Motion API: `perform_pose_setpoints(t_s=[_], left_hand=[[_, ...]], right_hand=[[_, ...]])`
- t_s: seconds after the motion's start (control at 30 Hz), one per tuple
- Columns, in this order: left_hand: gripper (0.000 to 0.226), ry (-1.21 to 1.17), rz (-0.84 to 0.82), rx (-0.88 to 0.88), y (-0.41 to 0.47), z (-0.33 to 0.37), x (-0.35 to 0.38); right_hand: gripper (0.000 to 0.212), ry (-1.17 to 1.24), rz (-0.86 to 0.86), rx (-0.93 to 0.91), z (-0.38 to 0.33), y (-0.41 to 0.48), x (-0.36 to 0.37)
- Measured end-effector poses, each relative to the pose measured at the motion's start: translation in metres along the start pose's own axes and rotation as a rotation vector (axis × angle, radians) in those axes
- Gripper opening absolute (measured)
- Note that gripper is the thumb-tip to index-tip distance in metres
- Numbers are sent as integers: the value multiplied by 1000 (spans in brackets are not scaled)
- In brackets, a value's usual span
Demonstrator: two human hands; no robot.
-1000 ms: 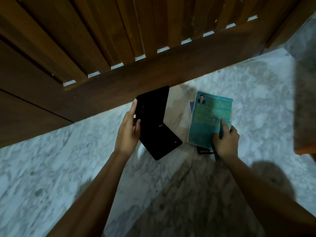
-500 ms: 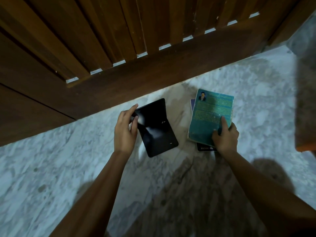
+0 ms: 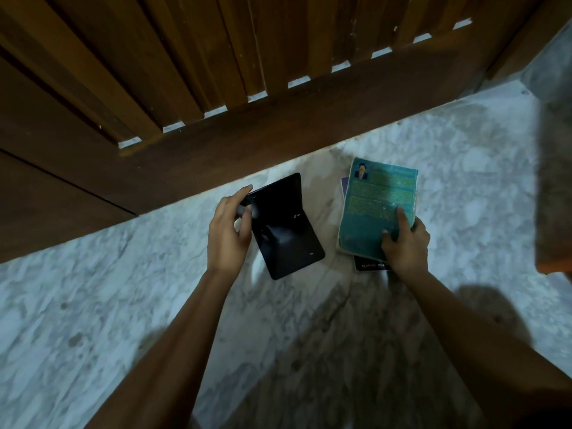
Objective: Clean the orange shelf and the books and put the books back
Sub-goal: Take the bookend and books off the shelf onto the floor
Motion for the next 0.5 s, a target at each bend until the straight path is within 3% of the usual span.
perform_pose_setpoints(t_s=[0.3, 0.4, 0.5], left_hand=[[29, 60, -54, 48, 5, 4, -6], [34, 80, -116, -5, 3, 14, -11], [34, 169, -171, -91, 4, 32, -23]], right_hand=[[62, -9, -27, -1, -3, -3, -3], [63, -34, -144, 75, -9, -2, -10], [47, -66, -283, 127, -23, -9, -30]])
Point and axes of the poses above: each hand's wrist, its own y-axis towards the middle knuckle, its own x-axis out of the palm, z = x × y, the point moved 4 cm from there along y, towards the middle knuckle, and after that the axes turned 2 degrees about -y, right-handed, at the moved point
